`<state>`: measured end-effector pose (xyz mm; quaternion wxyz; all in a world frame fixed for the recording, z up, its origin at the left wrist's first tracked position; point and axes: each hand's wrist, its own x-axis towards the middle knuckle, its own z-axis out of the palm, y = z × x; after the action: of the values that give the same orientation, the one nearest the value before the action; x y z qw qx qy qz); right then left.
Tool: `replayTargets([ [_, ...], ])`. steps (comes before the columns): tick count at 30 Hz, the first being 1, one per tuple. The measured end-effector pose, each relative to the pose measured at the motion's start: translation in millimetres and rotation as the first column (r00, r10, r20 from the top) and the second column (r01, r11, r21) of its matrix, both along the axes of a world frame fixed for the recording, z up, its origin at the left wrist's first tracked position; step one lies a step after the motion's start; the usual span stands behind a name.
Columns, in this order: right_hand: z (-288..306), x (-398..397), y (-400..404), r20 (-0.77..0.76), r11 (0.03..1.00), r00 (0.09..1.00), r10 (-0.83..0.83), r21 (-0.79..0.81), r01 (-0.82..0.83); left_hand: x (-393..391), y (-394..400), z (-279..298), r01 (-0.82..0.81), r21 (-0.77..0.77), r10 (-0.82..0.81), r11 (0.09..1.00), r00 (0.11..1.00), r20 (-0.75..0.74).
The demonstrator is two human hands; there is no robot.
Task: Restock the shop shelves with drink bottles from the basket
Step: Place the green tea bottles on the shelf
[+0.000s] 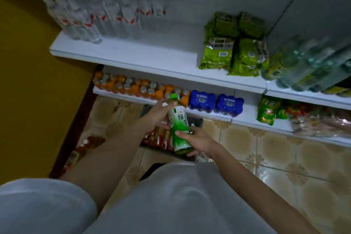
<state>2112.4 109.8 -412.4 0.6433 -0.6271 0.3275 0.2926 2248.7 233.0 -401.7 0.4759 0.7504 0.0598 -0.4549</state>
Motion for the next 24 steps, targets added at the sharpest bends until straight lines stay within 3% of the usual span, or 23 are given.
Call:
replayTargets([
  [9,41.1,-20.0,50.6,0.250,0.974,0.965,-0.082,-0.186,0.131,5.8,22.0,46.2,0.223,-0.076,-0.210,0.972,0.965,0.156],
  [13,53.3,-37.8,58.2,0.340,0.948,0.920,-0.196,-0.176,0.267,5.3,11.6,71.7,0.382,-0.115,-0.346,0.917,0.905,0.246],
  [17,72.8,-51.5,48.8,0.455,0.873,0.830,-0.323,-0.195,0.447,-4.9,-21.9,113.9,0.511,-0.137,-0.437,0.848,0.823,0.364],
  [24,120.6,-76.3,-22.0,0.652,0.711,0.624,-0.431,-0.180,0.680,-40.5,-109.9,193.8,0.604,-0.208,-0.445,0.769,0.740,0.504],
])
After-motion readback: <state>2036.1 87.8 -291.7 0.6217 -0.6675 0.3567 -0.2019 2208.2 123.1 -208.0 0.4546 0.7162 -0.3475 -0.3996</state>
